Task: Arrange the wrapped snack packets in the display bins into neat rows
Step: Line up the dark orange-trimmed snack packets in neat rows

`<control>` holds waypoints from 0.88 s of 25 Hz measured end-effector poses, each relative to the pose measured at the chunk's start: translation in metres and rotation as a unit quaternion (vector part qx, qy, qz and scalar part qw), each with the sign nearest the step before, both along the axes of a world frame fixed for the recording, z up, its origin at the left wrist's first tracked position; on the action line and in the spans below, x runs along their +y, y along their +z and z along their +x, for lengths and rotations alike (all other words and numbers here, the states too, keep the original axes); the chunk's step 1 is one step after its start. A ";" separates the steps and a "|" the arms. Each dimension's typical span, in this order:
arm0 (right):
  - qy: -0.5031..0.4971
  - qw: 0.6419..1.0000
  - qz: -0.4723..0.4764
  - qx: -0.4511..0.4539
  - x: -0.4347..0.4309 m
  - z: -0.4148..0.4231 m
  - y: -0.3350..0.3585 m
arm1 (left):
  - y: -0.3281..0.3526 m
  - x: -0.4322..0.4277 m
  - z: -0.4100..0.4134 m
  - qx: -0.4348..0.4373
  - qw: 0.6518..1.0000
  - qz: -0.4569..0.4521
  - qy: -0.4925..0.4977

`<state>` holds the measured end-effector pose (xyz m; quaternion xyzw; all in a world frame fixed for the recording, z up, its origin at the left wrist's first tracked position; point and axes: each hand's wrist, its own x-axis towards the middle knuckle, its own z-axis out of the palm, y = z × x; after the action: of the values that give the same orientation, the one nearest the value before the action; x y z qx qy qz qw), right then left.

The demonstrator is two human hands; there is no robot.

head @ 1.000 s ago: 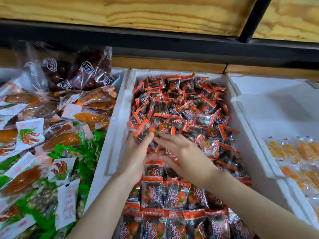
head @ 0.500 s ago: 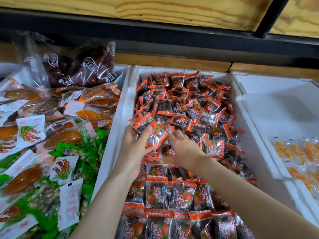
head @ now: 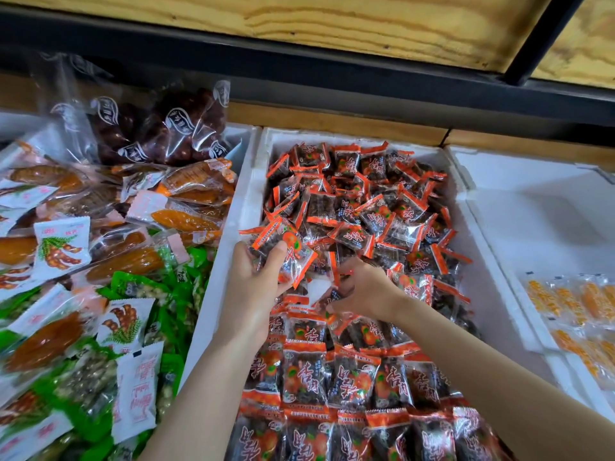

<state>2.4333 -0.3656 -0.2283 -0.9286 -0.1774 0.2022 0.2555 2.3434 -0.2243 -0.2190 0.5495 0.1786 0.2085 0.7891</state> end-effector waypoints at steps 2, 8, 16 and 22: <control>0.005 1.000 -0.018 0.013 -0.002 -0.005 0.000 | -0.002 0.001 0.000 -0.002 1.000 0.010 -0.004; -0.006 1.000 -0.018 0.001 -0.020 -0.011 0.020 | -0.006 0.003 0.000 0.011 0.999 0.030 -0.004; -0.091 0.954 0.283 0.036 -0.035 -0.031 0.066 | -0.010 -0.006 -0.001 0.048 0.992 0.073 -0.094; -0.070 0.956 0.283 -0.001 -0.026 -0.050 0.060 | -0.006 -0.012 -0.007 0.038 0.979 0.118 -0.159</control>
<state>2.3831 -0.3918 -0.1679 -0.8285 -0.1621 0.1243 0.5214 2.3365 -0.2364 -0.2254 0.6676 0.0928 0.0792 0.7344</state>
